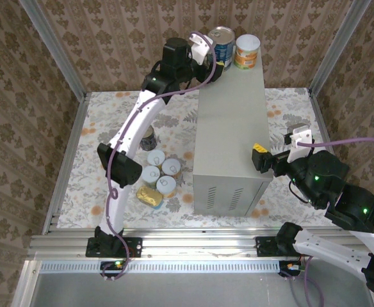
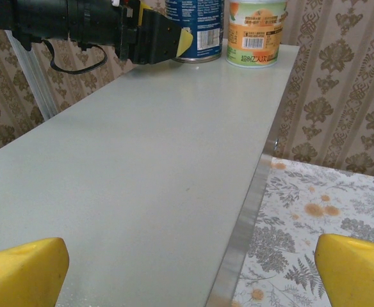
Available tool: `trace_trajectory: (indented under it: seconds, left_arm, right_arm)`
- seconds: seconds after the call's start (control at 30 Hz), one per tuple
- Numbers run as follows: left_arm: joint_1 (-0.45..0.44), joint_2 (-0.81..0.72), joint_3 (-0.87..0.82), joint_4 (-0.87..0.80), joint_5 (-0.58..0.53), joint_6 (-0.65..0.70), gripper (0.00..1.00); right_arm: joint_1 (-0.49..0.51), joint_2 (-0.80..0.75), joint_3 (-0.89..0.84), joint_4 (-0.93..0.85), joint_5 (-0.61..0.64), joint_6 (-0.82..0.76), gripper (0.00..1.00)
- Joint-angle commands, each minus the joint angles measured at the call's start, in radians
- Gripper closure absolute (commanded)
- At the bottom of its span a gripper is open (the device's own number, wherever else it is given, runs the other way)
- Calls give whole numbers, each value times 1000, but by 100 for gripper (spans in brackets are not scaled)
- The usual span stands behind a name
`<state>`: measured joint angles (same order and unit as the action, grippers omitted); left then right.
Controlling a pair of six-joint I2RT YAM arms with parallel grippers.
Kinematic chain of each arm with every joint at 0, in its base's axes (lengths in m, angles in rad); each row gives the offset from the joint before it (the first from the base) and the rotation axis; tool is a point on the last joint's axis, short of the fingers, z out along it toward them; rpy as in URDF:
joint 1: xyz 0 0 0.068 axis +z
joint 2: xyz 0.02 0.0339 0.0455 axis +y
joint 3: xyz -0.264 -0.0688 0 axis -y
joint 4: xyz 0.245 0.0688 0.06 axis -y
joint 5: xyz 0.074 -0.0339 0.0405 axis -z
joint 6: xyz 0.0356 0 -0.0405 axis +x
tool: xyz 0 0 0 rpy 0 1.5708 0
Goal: Place and organize the canned foods onto the counter
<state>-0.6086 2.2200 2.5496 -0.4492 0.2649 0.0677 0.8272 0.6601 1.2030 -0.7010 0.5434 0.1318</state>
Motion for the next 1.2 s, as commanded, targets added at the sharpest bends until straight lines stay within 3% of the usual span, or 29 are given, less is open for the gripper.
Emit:
trace_trajectory:
  seconds: [0.0, 1.0, 1.17]
  left_arm:
    - [20, 22, 44, 10, -3, -21, 27]
    - [27, 76, 98, 26, 74, -32, 24]
    - [30, 67, 103, 22, 76, -31, 14]
  right_arm:
    - [-5, 1, -2, 3, 23, 3, 0]
    - [-6, 40, 12, 16, 20, -12, 0]
    - [-6, 40, 10, 18, 20, -12, 0]
